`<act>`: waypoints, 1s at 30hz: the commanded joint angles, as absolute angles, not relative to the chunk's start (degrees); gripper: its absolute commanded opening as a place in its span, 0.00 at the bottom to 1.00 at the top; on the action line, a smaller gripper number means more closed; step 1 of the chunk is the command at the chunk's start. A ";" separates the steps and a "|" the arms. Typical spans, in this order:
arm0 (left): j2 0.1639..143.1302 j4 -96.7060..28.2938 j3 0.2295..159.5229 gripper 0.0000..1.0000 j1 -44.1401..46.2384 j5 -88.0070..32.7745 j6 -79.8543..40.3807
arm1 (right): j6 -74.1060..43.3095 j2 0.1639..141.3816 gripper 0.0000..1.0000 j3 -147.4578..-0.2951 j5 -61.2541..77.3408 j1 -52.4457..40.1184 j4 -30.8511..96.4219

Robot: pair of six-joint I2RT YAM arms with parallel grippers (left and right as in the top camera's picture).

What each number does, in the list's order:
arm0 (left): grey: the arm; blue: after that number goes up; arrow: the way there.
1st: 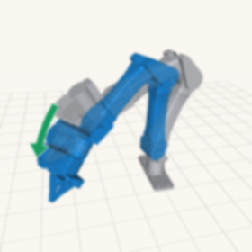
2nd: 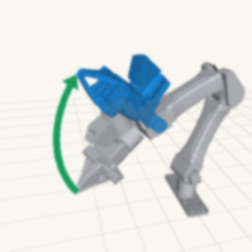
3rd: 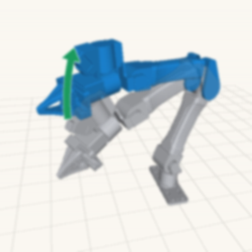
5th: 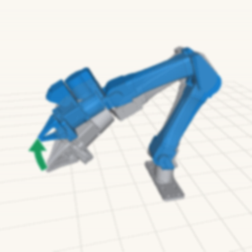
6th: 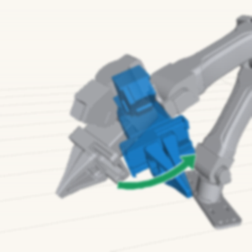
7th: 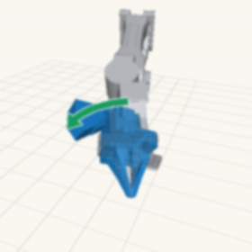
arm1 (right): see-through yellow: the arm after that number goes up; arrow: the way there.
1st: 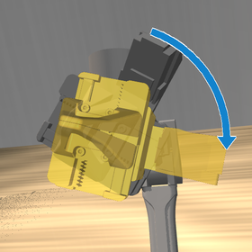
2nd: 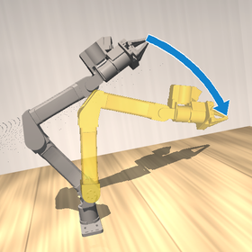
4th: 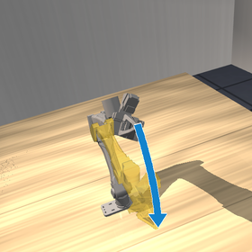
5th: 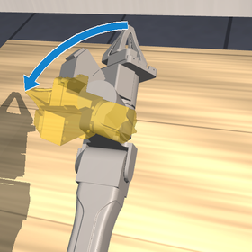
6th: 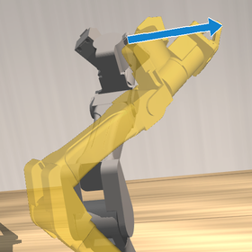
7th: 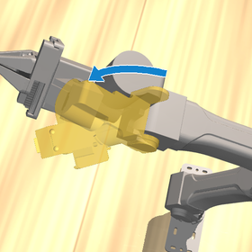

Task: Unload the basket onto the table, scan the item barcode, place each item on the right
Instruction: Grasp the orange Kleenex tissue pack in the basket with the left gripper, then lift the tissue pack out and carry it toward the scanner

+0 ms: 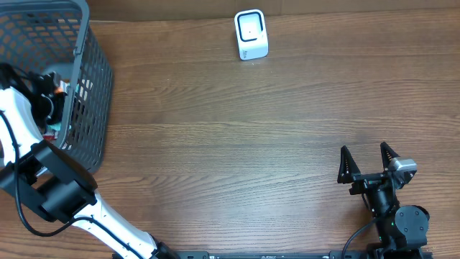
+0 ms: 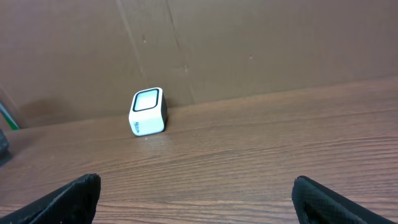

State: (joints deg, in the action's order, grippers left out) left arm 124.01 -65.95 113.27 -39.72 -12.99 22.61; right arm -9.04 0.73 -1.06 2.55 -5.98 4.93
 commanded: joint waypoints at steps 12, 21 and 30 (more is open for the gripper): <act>105.45 -66.81 126.23 0.45 -39.24 -16.14 10.02 | -9.41 0.16 1.00 -0.45 2.24 -5.72 4.64; 91.74 -68.84 126.23 0.43 -37.58 -18.09 0.99 | -9.41 0.16 1.00 -0.45 2.24 -5.72 4.64; 86.76 -78.41 126.08 0.42 -21.96 -13.47 0.16 | -9.41 0.16 1.00 -0.45 2.24 -5.72 4.64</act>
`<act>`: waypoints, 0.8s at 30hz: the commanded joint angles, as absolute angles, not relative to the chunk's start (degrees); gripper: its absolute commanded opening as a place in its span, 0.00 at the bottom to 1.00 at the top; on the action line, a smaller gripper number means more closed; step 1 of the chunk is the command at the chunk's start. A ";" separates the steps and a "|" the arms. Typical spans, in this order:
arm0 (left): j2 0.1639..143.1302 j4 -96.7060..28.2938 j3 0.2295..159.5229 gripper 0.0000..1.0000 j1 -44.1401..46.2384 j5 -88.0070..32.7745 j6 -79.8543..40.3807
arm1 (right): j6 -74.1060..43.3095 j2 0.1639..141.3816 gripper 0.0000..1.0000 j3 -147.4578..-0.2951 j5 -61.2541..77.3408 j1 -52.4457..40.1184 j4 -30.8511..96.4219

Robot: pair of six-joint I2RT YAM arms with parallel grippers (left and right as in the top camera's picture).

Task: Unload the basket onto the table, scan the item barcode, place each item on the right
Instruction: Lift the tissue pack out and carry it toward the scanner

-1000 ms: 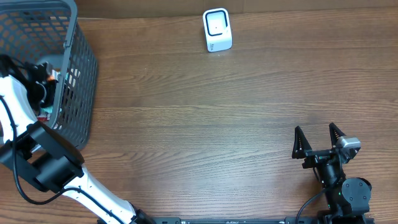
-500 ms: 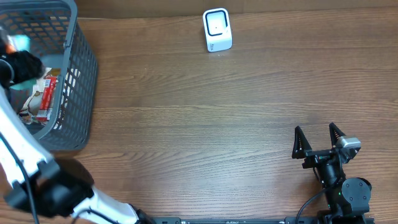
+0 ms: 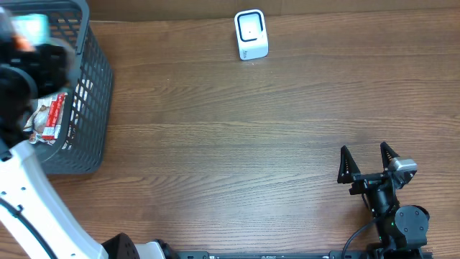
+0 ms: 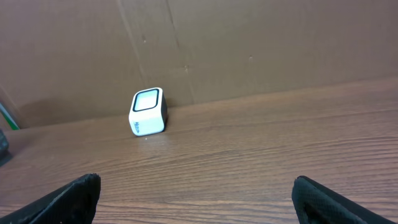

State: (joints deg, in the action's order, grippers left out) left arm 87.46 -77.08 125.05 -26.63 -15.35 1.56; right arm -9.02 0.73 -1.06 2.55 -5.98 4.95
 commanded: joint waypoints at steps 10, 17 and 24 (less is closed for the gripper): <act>87.35 -82.21 112.29 0.41 1.89 -8.82 -3.42 | -9.41 0.16 1.00 -0.45 2.24 -5.72 4.64; 87.37 -69.84 93.32 0.41 15.97 -8.49 -10.48 | -9.41 0.16 1.00 -0.45 2.24 -5.72 4.64; 88.23 -54.74 77.06 0.41 28.16 -2.00 -18.00 | -9.41 0.16 1.00 -0.45 2.24 -5.72 4.64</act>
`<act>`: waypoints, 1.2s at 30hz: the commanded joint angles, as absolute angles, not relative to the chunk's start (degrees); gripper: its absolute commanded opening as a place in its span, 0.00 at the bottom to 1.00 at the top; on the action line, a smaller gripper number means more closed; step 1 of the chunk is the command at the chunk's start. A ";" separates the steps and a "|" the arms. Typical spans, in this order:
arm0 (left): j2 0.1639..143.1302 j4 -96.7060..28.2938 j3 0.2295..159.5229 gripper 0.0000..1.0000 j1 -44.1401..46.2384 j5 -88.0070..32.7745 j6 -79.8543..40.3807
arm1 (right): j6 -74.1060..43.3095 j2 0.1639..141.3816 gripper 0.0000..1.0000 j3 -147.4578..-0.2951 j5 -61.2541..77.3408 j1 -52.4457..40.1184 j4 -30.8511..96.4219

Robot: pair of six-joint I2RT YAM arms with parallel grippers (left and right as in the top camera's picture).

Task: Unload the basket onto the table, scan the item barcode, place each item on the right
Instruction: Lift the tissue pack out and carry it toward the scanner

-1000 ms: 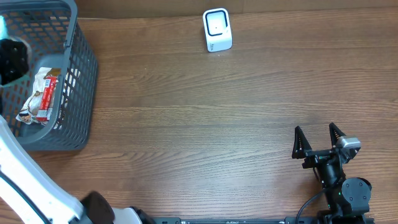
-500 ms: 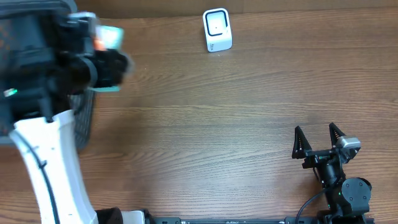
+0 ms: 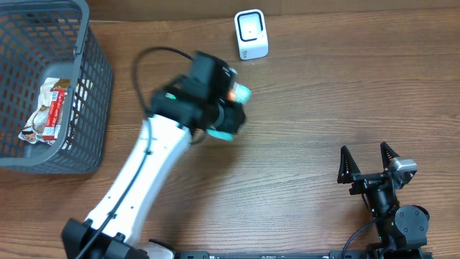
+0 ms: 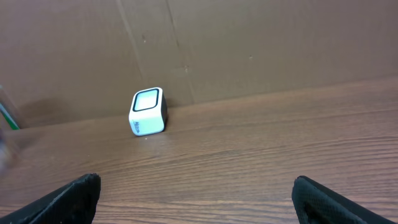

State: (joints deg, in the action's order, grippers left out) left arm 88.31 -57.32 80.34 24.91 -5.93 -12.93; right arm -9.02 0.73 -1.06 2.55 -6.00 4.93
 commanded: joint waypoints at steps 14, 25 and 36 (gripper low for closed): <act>102.83 -42.52 69.56 0.42 39.94 0.40 -21.91 | -9.41 0.16 1.00 -0.45 2.24 -5.72 4.64; 105.62 -41.06 69.63 1.00 39.77 -1.43 -21.87 | -9.41 0.16 1.00 -0.45 2.24 -5.72 4.64; 103.61 -44.99 78.54 1.00 39.77 -3.99 -21.80 | -9.41 0.16 1.00 -0.45 2.24 -5.72 4.64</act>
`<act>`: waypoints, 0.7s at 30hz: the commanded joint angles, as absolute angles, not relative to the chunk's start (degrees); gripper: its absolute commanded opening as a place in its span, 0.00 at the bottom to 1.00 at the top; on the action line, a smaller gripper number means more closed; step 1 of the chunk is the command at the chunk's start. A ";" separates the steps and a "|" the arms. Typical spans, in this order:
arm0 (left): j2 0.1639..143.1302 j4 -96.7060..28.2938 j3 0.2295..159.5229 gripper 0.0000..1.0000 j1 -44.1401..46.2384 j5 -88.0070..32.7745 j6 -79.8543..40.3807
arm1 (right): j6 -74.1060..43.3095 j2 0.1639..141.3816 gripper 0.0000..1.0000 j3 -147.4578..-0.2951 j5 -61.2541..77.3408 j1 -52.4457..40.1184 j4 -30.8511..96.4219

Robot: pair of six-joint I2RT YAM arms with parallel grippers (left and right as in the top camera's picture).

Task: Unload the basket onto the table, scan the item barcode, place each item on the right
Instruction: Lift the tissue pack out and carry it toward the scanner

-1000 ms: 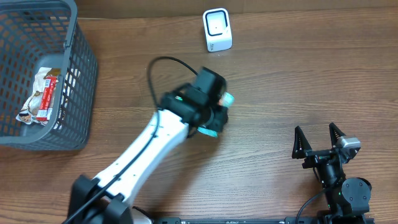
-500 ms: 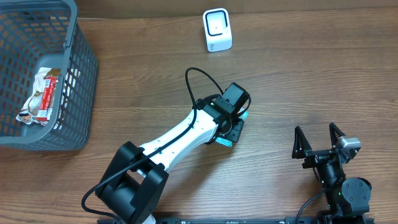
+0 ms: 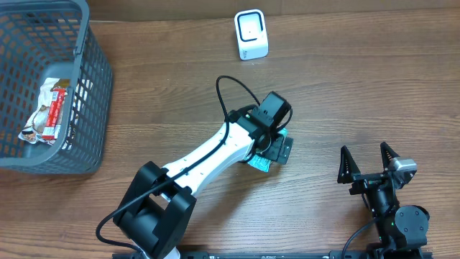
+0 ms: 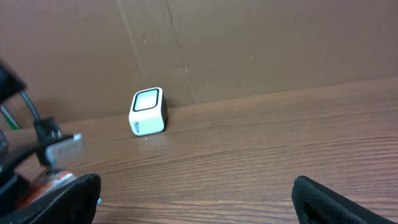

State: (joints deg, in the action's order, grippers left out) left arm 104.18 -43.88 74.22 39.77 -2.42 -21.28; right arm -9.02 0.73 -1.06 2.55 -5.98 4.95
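Observation:
The white barcode scanner (image 3: 251, 34) stands at the table's far edge, its window facing up; it also shows as scanner (image 4: 148, 111) in the right wrist view. My left gripper (image 3: 279, 150) reaches to the table's middle right, shut on a teal packet (image 3: 259, 161) that pokes out beneath it, low over the wood. Part of that left arm (image 4: 46, 146) enters the right wrist view at the left. My right gripper (image 3: 368, 167) rests near the front right, open, with nothing between its fingers (image 4: 74, 196).
A grey wire basket (image 3: 86, 86) sits at the far left with a red and white snack packet (image 3: 49, 111) inside. A brown cardboard wall (image 4: 249, 43) runs behind the scanner.
My left gripper has moved with the teal packet from the table's middle to the right and toward the front, lower over the wood. The right arm has not moved.
My left gripper was down inside the basket. Then it was above the basket's far corner with something teal in it. Then it held the teal packet over the table's middle, and now low at the middle right. The right gripper stayed open throughout.

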 commanded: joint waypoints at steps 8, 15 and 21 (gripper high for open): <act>102.94 -56.60 88.75 1.00 39.35 -0.95 -19.33 | -9.41 0.16 1.00 -0.45 2.24 -5.72 4.64; 102.94 -59.90 94.67 1.00 33.87 1.67 -20.62 | -9.41 0.16 1.00 -0.45 2.24 -5.72 4.64; 102.94 -61.21 95.37 1.00 26.02 -2.00 -20.60 | -9.41 0.16 1.00 -0.45 2.24 -5.72 4.64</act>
State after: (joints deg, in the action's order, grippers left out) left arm 104.16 -60.38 94.17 28.88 -0.51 -20.86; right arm -9.04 0.73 -1.06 2.57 -5.98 4.97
